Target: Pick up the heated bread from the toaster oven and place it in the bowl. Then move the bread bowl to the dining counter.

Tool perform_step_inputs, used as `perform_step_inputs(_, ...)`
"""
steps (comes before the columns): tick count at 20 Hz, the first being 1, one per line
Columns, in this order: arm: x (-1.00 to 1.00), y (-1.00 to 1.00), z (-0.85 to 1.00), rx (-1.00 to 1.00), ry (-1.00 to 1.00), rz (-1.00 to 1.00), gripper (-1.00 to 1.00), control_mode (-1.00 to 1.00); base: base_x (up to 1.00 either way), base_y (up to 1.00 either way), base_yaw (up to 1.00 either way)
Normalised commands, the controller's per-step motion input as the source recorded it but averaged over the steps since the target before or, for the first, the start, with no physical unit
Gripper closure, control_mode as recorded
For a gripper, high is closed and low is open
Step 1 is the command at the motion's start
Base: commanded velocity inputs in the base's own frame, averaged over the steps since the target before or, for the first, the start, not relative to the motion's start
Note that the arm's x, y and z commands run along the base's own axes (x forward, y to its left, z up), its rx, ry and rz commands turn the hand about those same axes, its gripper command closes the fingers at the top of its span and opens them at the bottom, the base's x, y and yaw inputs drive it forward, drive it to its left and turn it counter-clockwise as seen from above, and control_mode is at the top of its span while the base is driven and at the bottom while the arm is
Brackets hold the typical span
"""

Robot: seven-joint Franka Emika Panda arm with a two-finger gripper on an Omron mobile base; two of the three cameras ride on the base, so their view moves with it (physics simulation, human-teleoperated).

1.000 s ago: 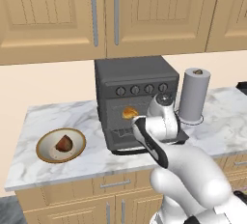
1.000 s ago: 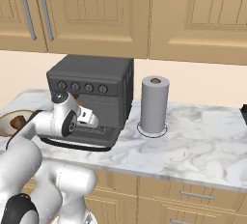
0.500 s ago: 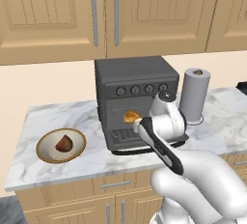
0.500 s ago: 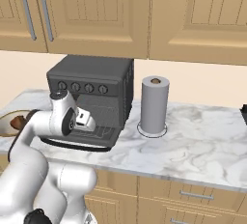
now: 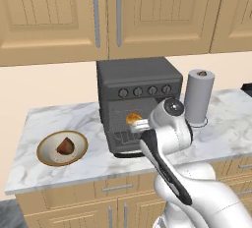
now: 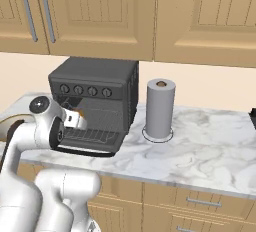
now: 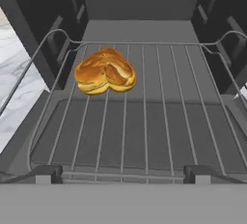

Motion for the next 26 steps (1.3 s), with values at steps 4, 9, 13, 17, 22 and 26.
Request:
perform_step_inputs(4,0.61,0.28,0.15,0.0,0.01,0.04,-1.0,-1.0,0.0,0.0,0.0)
perform_step_inputs(9,0.55,0.14,0.01,0.0,0.13,0.0,-1.0,-1.0,0.0,0.0,0.0)
perform_step_inputs(13,0.42,0.01,0.0,0.0,0.18,-0.01,-1.0,-1.0,0.0,0.0,0.0)
perform_step_inputs(17,0.23,0.0,-0.03,0.0,0.14,-0.03,-1.0,-1.0,0.0,0.0,0.0)
perform_step_inputs(22,0.04,0.0,-0.31,0.0,0.05,0.0,-1.0,-1.0,0.0,0.0,0.0)
perform_step_inputs(26,0.13,0.05,-0.2,0.0,0.0,0.0,-1.0,-1.0,0.0,0.0,0.0)
